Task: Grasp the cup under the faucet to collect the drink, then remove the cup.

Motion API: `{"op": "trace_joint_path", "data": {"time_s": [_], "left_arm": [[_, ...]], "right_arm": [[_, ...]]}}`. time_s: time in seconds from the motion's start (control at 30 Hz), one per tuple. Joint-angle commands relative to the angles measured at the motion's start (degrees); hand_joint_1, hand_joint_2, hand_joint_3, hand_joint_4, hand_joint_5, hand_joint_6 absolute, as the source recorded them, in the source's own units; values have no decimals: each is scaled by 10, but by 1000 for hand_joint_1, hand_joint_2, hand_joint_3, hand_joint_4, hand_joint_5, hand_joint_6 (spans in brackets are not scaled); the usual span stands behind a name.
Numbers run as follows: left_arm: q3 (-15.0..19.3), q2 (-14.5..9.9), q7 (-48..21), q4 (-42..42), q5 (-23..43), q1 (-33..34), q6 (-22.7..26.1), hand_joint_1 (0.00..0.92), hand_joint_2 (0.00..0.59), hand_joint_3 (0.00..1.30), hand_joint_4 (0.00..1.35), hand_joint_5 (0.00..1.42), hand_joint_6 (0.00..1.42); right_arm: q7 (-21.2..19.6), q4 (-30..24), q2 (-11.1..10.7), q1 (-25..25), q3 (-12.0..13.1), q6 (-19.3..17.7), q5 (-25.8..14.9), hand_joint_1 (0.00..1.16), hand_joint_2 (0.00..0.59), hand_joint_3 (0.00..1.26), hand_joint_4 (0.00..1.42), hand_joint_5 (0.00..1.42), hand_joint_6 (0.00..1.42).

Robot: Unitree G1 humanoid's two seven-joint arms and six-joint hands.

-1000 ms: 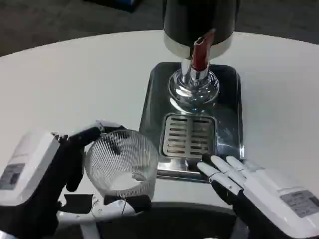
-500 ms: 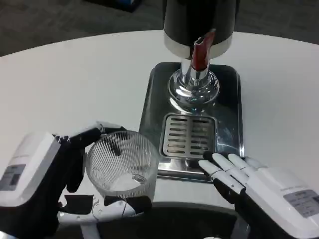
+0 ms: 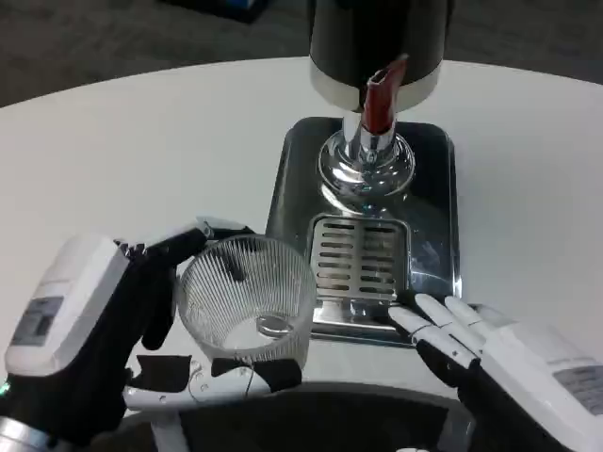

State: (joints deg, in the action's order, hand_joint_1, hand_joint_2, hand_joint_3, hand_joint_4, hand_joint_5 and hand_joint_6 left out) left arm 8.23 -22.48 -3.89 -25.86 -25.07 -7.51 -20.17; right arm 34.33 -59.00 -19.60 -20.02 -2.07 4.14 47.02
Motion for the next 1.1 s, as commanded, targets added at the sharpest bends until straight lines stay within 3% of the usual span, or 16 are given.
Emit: {"op": "trace_joint_path", "data": {"time_s": [0.03, 0.6, 0.77, 1.1], "left_arm": [[-11, 4, 4, 25, -1, 33, 8, 576, 0, 987, 1127, 1322, 1424], [-91, 28, 60, 228, -86, 236, 43, 576, 0, 987, 1127, 1322, 1424], [-118, 33, 88, 296, -106, 294, 47, 576, 0, 987, 1127, 1322, 1424], [-162, 36, 142, 428, -127, 377, 54, 576, 0, 987, 1127, 1322, 1424]], "right_arm": [[-4, -10, 5, -10, 24, -9, -24, 407, 463, 112, 43, 11, 36], [-20, -10, 19, -95, 183, -73, -133, 433, 475, 134, 94, 50, 64], [-22, -10, 16, -106, 217, -79, -161, 434, 475, 134, 96, 50, 65], [-22, -10, 12, -114, 251, -82, -193, 435, 475, 142, 96, 50, 65]]}}
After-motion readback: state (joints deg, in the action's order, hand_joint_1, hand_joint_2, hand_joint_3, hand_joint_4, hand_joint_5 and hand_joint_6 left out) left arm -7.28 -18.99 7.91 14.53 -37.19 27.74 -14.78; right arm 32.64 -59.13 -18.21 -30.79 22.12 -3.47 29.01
